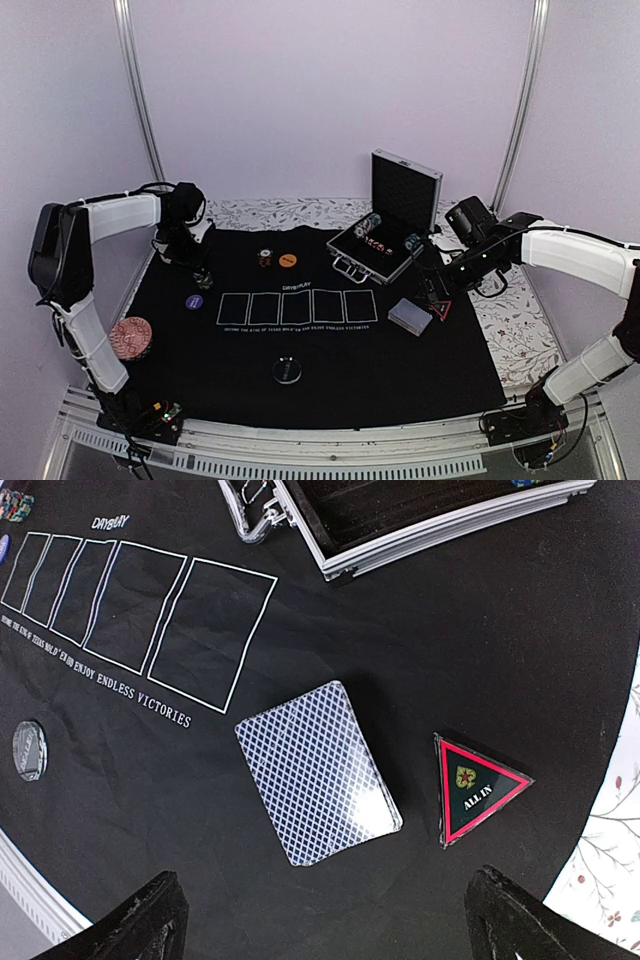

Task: Distribute texas hold em gaming equipment
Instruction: Place the poker chip in the poker chips pile.

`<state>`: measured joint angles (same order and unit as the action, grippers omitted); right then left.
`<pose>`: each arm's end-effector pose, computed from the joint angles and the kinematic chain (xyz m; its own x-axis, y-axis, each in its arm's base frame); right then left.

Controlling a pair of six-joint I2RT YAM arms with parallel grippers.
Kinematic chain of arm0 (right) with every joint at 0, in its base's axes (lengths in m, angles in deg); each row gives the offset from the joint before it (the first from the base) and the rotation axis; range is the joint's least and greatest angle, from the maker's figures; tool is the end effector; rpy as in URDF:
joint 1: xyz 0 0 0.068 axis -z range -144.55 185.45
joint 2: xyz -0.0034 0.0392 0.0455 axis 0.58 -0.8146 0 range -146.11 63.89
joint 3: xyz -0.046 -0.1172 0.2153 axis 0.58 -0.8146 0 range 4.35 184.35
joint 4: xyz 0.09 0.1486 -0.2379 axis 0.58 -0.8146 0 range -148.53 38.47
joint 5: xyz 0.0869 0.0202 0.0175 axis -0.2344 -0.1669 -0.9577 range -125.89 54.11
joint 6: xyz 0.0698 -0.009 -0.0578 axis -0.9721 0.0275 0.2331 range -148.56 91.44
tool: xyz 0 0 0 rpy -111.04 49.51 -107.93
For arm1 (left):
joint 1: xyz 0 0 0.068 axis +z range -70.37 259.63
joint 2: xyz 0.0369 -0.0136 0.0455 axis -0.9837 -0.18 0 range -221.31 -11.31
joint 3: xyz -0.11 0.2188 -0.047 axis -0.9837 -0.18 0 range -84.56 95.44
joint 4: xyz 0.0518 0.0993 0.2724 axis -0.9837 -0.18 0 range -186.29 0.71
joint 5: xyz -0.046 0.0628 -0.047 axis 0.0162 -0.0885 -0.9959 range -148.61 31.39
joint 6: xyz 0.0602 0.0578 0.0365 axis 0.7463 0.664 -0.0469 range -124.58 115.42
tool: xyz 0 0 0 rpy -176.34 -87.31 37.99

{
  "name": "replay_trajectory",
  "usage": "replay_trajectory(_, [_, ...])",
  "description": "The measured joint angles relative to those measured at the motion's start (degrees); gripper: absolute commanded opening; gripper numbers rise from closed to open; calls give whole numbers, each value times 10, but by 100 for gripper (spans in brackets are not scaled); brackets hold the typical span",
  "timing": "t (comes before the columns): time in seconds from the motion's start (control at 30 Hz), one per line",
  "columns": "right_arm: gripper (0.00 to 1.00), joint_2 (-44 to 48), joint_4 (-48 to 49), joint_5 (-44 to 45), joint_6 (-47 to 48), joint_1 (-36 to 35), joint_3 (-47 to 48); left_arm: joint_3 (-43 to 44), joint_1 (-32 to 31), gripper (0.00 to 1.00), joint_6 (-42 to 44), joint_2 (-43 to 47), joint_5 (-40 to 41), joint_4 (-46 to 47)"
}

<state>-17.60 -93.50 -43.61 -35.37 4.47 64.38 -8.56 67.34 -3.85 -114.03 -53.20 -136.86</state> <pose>0.2827 0.1826 0.1655 -0.8281 -0.3601 -0.4297 -0.4667 0.8675 0.1723 0.3846 -0.0761 0.1256 -0.9381 0.2174 -0.2696 0.1990 0.9755 0.0942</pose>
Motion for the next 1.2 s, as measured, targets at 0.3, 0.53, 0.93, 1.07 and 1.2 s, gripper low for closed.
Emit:
replay_trajectory(0.3, [99,0,0,0,0,0,0,0,0,32,4,-19,-6,15])
replay_trajectory(0.53, [99,0,-1,0,0,0,4,0,1,33,8,-23,-4,16])
replay_trajectory(0.93, [99,0,-2,0,0,0,4,0,8,36,12,-28,0,23])
replay_trajectory(1.07, [99,0,-2,0,0,0,4,0,10,36,12,-28,0,28])
replay_trajectory(1.2, [99,0,-3,0,0,0,4,0,12,38,13,-28,0,29])
